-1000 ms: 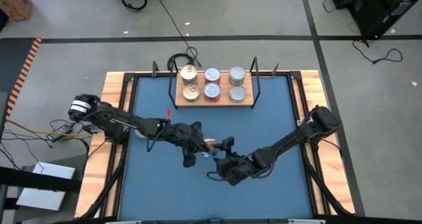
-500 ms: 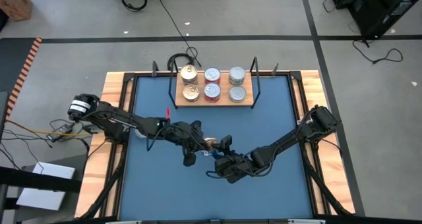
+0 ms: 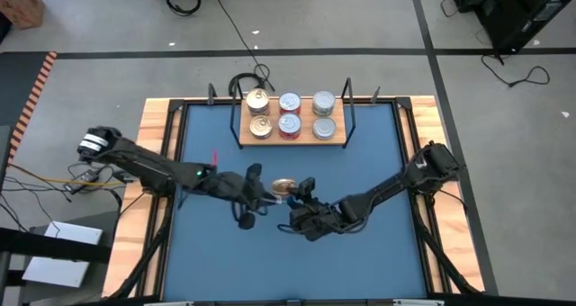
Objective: Stack canned seafood by type on shelf
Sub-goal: Stack the blue tuna can on top of the other blue tuna can on the shelf
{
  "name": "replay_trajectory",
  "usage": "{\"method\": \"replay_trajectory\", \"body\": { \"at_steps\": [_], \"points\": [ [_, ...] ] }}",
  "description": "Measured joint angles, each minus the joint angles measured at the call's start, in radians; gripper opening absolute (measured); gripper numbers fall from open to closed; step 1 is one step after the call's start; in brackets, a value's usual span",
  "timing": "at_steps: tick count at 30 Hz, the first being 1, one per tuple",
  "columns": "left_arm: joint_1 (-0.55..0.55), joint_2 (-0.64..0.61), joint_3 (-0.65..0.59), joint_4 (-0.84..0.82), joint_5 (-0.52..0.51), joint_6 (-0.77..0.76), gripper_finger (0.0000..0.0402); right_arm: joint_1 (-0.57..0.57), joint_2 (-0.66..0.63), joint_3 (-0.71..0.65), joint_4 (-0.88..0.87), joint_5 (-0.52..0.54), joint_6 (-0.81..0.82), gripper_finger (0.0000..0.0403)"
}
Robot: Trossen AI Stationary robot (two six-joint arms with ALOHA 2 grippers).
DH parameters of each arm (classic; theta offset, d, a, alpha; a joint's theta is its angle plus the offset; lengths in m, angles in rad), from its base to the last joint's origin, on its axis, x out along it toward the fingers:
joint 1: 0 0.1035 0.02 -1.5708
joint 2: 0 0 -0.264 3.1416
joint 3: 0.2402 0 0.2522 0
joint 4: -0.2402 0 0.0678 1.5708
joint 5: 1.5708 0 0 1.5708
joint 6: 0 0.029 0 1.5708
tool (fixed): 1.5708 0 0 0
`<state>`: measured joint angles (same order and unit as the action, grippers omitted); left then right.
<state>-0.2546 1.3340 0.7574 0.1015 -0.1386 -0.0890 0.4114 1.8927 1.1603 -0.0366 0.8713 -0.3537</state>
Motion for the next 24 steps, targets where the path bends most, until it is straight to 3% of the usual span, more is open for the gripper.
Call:
{"method": "replay_trajectory", "body": {
  "at_steps": [12,17,24],
  "points": [
    [-0.084,-0.302,-0.426,0.505,-0.021,-0.128,0.006,-0.126,0.0,0.065,0.029,-0.007,-0.174,0.0204],
    [-0.089,-0.377,-0.51,0.539,-0.047,-0.152,0.0059,-0.202,0.014,0.102,0.109,-0.016,-0.37,0.0204],
    [-0.095,-0.38,-0.548,0.565,-0.054,-0.158,0.0059,-0.312,0.048,0.135,0.238,-0.09,-0.585,0.0204]
  ]
}}
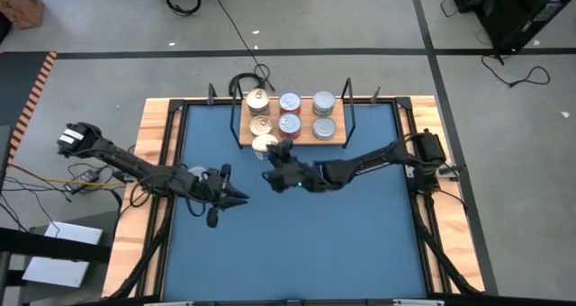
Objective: Stack canned seafood by type on shelf
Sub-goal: Stack the blue tuna can on top of the other blue tuna can on the shelf
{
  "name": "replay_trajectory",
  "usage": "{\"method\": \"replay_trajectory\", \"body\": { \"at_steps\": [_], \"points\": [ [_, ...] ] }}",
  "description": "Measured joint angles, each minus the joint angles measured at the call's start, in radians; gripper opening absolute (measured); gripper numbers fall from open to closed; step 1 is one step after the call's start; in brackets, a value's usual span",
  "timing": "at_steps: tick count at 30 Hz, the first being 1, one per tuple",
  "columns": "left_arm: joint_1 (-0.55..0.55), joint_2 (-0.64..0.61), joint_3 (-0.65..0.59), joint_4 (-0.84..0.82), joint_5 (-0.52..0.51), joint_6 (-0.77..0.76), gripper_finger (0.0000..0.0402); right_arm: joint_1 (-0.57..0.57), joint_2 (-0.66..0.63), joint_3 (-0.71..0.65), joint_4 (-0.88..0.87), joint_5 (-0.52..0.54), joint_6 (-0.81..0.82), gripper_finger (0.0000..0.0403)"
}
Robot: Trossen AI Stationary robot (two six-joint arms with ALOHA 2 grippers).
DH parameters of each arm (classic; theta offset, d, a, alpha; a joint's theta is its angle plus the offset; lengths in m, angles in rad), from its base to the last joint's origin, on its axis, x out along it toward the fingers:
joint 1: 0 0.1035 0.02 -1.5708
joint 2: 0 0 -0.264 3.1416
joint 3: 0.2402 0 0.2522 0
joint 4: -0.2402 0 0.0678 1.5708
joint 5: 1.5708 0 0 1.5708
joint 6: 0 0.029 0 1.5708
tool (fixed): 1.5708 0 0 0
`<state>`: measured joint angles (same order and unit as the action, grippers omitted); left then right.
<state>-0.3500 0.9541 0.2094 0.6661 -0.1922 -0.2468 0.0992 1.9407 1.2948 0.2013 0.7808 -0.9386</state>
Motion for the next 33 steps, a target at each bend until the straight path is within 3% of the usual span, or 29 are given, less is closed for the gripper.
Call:
{"method": "replay_trajectory", "body": {
  "at_steps": [12,33],
  "points": [
    [-0.006,0.001,-0.004,0.018,0.01,0.007,0.0059,-0.115,0.14,0.154,0.005,-0.039,-0.118,0.0204],
    [-0.012,0.002,-0.004,0.015,-0.001,0.032,0.0059,-0.221,0.139,0.159,-0.014,-0.13,-0.133,0.0204]
  ]
}}
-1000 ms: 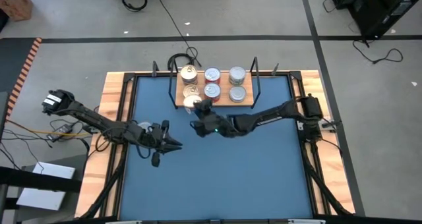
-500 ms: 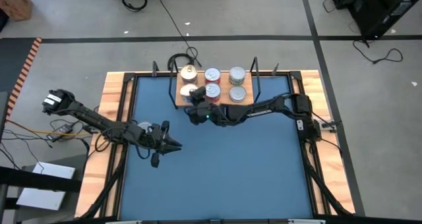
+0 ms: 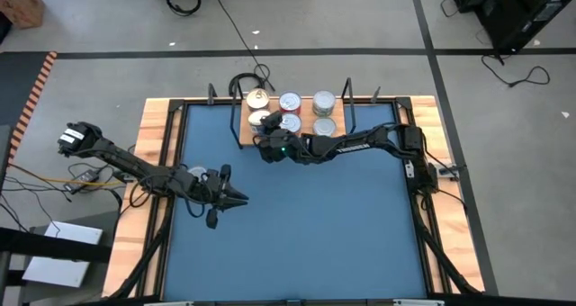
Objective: Stack canned seafood by type on shelf
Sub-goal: Stack the blue tuna can on top of the other blue tuna can on the shelf
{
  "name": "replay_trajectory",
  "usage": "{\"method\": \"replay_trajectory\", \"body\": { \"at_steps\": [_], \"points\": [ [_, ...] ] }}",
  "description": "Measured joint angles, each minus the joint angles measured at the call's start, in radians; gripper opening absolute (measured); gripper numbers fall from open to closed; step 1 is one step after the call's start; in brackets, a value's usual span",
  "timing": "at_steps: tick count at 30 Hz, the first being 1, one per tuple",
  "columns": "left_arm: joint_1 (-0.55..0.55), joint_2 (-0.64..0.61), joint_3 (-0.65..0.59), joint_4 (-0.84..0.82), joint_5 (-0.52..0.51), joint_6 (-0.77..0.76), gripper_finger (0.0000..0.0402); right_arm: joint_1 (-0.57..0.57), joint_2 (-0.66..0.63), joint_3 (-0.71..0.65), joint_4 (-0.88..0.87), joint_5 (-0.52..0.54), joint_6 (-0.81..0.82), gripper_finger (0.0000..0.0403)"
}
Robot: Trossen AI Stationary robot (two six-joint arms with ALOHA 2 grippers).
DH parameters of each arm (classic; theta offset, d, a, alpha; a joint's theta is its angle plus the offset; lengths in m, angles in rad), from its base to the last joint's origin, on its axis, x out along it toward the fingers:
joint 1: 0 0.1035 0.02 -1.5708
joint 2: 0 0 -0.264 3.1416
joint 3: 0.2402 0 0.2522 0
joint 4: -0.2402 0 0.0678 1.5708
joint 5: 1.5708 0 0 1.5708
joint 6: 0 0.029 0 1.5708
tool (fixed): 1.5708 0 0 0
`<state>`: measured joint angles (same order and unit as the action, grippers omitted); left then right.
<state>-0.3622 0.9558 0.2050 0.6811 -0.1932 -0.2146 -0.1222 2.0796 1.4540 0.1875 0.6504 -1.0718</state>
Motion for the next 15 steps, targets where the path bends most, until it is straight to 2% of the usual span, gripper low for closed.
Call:
{"method": "replay_trajectory", "body": {
  "at_steps": [9,15],
  "points": [
    [0.0,0.0,0.0,0.001,-0.001,0.001,0.006,-0.016,0.031,-0.001,0.006,-0.04,0.007,0.0204],
    [-0.001,0.0,0.0,-0.006,-0.004,-0.003,0.006,-0.017,0.058,0.001,0.032,-0.008,0.004,0.0209]
  ]
}}
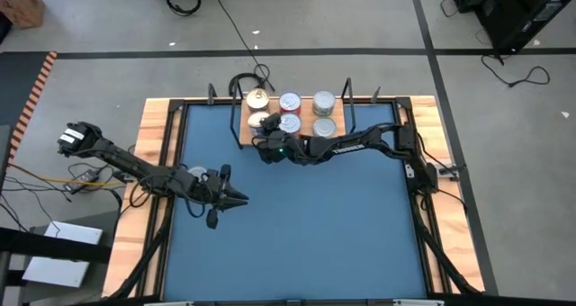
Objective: Stack canned seafood by type on shelf
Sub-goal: Stack the blue tuna can on top of the other blue tuna can on the shelf
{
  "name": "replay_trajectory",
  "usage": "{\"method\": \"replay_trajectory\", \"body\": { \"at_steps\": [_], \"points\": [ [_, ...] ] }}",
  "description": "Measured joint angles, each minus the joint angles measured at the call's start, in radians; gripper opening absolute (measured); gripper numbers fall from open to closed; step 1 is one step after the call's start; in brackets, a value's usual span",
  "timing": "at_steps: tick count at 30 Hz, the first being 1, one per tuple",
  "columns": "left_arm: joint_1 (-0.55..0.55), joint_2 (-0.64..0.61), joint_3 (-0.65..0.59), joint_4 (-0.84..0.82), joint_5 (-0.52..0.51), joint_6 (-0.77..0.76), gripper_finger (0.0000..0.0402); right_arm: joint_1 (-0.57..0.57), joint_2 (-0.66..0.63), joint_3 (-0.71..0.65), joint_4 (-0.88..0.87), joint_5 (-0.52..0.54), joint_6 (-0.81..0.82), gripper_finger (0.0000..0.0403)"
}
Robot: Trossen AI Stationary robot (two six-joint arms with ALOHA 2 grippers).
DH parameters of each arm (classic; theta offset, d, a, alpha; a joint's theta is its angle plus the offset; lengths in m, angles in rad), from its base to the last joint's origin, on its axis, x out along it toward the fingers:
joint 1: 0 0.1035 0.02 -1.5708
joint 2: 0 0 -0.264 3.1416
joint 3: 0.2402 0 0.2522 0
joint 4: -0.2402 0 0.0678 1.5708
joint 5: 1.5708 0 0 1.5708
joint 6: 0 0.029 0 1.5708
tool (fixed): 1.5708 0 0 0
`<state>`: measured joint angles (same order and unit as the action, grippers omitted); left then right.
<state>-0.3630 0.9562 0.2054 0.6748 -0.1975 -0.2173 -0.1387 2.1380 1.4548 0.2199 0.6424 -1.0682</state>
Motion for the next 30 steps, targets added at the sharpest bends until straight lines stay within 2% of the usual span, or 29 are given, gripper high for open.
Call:
{"method": "replay_trajectory", "body": {
  "at_steps": [3,8,14,18,25,30],
  "points": [
    [-0.001,0.0,0.0,0.001,0.0,-0.001,0.006,-0.002,0.001,0.0,-0.006,0.004,0.014,0.0225],
    [-0.012,0.0,0.0,0.0,0.004,-0.003,0.006,0.0,0.0,-0.001,-0.017,0.01,0.04,0.0275],
    [-0.019,0.0,0.0,0.001,0.005,-0.004,0.006,0.001,-0.003,-0.001,-0.017,0.017,0.133,0.032],
    [-0.019,0.0,0.0,0.0,0.005,-0.017,0.006,0.001,-0.003,0.003,-0.025,0.042,0.158,0.0323],
    [-0.019,0.0,0.0,-0.006,0.006,-0.019,0.006,-0.001,-0.003,0.096,-0.212,0.037,0.329,0.0319],
    [-0.019,0.0,0.0,-0.014,0.007,-0.023,0.006,-0.002,-0.004,0.155,-0.314,-0.023,0.426,0.0319]
  ]
}}
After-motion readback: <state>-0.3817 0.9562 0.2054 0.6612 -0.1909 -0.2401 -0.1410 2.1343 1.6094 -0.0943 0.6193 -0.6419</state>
